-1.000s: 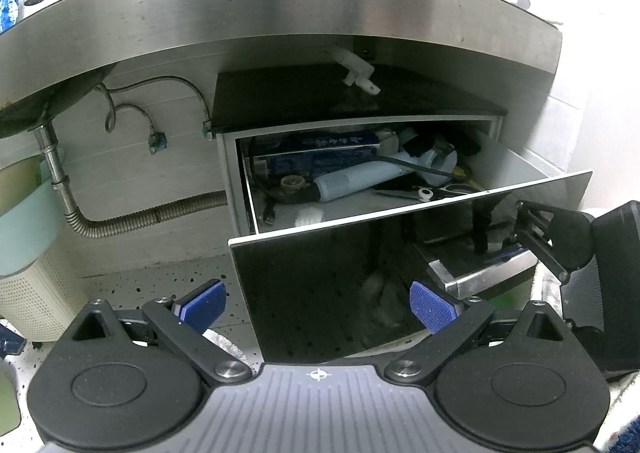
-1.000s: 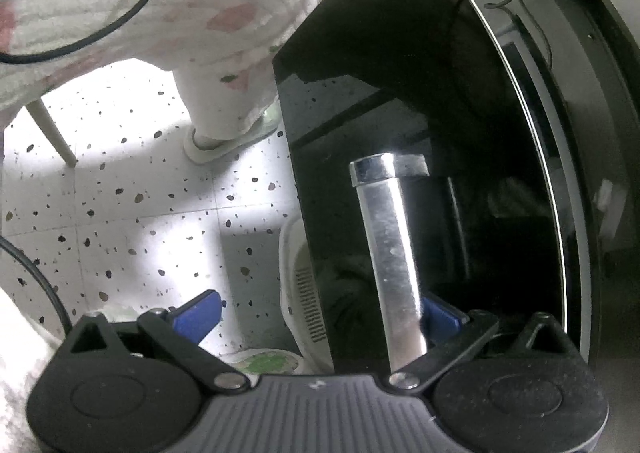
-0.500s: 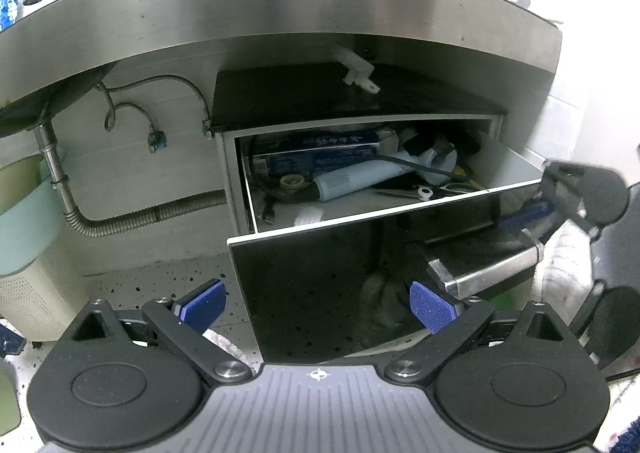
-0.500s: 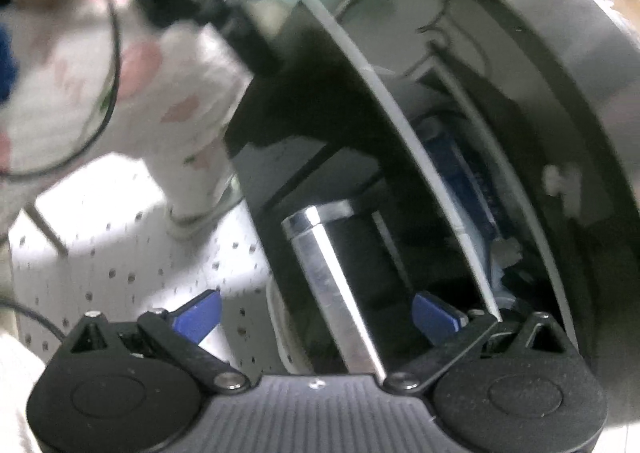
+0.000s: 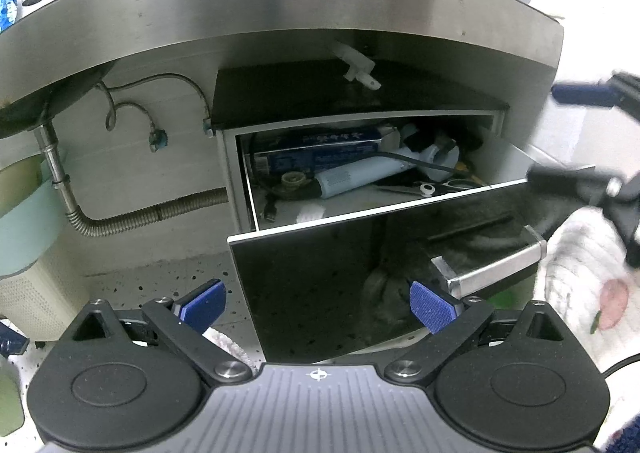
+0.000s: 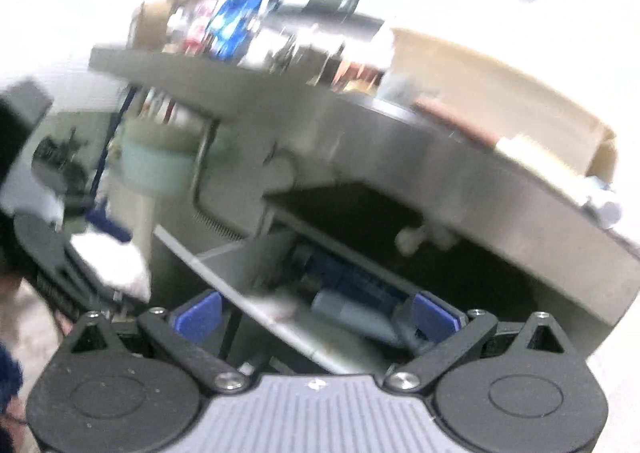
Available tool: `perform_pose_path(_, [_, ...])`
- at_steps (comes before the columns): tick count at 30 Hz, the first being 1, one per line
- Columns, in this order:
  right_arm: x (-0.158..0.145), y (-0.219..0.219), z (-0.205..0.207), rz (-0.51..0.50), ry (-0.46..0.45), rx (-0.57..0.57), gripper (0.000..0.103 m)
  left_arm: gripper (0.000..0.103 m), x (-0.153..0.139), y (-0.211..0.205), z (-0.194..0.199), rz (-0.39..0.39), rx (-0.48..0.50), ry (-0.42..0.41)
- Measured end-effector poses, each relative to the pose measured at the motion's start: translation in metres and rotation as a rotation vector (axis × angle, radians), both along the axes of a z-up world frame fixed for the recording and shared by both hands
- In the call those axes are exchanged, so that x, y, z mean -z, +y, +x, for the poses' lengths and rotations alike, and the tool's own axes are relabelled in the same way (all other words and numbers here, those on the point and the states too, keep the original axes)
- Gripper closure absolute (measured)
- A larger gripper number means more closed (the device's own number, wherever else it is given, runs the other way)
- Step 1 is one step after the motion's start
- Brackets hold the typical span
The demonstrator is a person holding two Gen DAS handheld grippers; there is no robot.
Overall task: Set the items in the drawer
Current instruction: 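Open the right gripper and lift it away from the drawer handle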
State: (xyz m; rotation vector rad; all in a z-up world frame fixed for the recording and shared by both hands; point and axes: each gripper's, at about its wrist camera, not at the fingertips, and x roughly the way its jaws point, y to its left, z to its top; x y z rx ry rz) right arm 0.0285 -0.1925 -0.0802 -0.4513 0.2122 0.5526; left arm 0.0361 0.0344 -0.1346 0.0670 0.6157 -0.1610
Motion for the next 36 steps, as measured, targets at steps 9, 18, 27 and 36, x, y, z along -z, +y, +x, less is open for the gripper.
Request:
perform_pose_path(9, [0.003,-0.027,-0.001,0.178,-0.031,0.110,0.000,0.003,-0.001,0.002,-0.002,-0.003,-0.007,-0.005])
perform_pose_path(18, [0.010,-0.035,-0.013,0.208,-0.073,0.134,0.000,0.003,-0.002,0.003,0.001,-0.009,-0.009,0.019])
perform_pose_path(27, [0.015,-0.027,-0.020,0.156,-0.109,0.122,0.000,0.003,-0.009,0.003,0.010,-0.026,0.011,0.115])
perform_pose_path(36, [0.017,-0.025,-0.024,0.148,-0.118,0.110,0.000,0.006,-0.051,-0.016,0.029,0.038,0.124,0.289])
